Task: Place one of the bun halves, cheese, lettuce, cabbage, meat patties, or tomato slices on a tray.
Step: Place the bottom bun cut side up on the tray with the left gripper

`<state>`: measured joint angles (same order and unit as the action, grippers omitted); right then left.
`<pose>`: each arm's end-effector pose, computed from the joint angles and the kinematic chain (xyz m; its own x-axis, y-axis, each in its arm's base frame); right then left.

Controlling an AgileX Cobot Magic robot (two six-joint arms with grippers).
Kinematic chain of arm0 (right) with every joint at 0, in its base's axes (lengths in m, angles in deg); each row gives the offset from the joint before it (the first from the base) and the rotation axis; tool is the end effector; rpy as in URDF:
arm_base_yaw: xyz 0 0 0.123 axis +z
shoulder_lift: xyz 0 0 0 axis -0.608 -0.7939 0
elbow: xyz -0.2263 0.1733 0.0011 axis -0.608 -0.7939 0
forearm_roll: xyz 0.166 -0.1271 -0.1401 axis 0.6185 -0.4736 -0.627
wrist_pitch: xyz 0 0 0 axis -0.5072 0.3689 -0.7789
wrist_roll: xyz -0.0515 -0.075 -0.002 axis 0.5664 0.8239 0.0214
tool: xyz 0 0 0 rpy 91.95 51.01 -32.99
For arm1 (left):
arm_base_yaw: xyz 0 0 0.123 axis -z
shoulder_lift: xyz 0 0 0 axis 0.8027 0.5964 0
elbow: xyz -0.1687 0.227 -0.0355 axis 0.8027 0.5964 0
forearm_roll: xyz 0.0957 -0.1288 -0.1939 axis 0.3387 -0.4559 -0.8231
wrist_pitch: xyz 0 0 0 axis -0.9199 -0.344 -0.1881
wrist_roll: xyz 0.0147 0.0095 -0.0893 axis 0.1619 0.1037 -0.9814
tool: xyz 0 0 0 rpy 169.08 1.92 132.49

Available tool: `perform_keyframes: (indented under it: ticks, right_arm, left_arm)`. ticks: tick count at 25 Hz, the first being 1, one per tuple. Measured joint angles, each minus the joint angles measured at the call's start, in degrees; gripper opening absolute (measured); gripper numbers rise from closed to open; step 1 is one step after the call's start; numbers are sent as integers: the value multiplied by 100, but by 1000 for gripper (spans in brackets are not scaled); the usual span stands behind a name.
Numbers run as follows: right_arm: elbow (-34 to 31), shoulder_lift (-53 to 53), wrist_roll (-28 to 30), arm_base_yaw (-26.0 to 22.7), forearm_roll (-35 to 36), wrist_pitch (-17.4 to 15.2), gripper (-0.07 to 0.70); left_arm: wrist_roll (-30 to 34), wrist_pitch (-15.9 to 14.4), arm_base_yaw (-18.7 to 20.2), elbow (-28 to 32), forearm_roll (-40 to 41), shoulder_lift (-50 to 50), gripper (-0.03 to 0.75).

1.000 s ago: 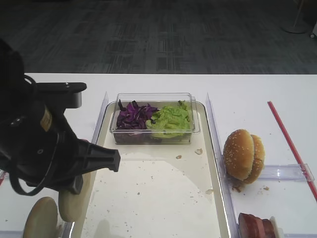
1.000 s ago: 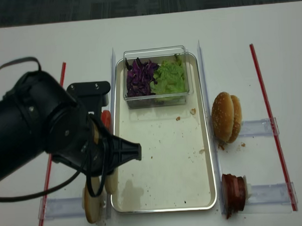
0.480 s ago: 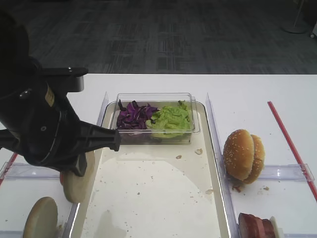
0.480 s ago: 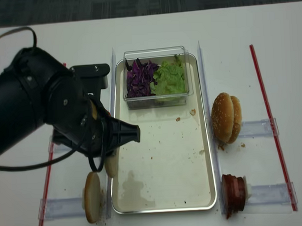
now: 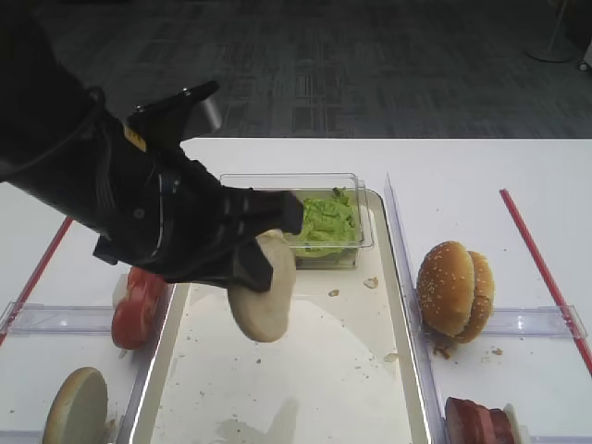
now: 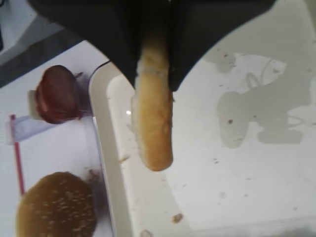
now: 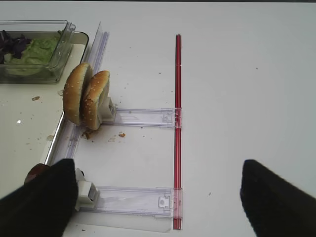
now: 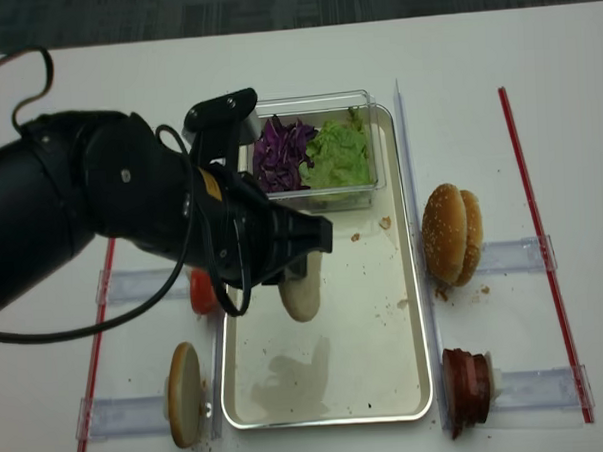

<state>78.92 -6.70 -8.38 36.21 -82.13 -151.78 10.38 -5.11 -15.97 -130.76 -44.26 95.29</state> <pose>-0.0082 0.0102 0.2666 -0.5180 -0.0034 -0.8554 -0.0802 0.9958 0.0446 0.2077 -0.1904 0.2691 -0.9363 0.0920 -0.3389 0.2543 0.8431 -0.4737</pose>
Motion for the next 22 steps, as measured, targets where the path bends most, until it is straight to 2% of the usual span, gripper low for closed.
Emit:
perform_keyframes:
  ticks: [5, 11, 16, 22]
  right_arm:
    - [0, 0, 0, 0, 0, 0, 678]
    - [0, 0, 0, 0, 0, 0, 678]
    - [0, 0, 0, 0, 0, 0, 678]
    - [0, 0, 0, 0, 0, 0, 678]
  left_arm:
    - [791, 214, 0, 0, -866, 0, 62]
    - [936, 219, -52, 0, -1008, 14, 62]
    - [1106, -22, -247, 0, -1193, 474, 62]
    - [2095, -34, -274, 0, -2264, 1237, 62]
